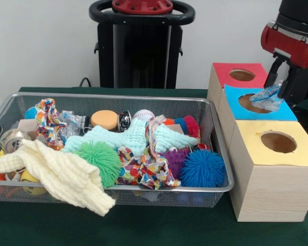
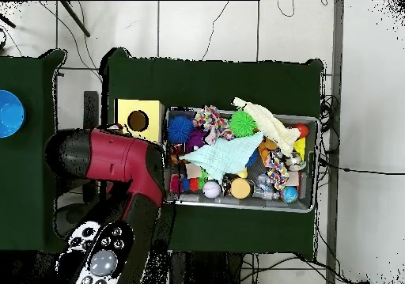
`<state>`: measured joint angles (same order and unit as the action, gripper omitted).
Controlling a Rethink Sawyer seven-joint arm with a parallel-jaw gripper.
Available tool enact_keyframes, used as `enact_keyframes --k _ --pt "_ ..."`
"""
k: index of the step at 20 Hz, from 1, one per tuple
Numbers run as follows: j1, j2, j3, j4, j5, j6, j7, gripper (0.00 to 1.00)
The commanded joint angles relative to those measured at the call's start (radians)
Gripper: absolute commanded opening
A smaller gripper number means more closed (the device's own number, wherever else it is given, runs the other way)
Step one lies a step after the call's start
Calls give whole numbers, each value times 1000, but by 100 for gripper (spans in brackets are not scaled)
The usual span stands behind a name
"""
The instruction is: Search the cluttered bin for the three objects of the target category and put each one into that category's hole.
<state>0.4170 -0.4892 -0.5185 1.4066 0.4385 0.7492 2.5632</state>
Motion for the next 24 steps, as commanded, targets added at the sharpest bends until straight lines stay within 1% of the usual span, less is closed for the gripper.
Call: enact_keyframes --k 1,17,24 --pt "-15 -11 61 101 31 34 222 0" --pt "-25 -36 75 161 19 -16 184 0" --pt "-33 -55 83 216 6 -69 147 0"
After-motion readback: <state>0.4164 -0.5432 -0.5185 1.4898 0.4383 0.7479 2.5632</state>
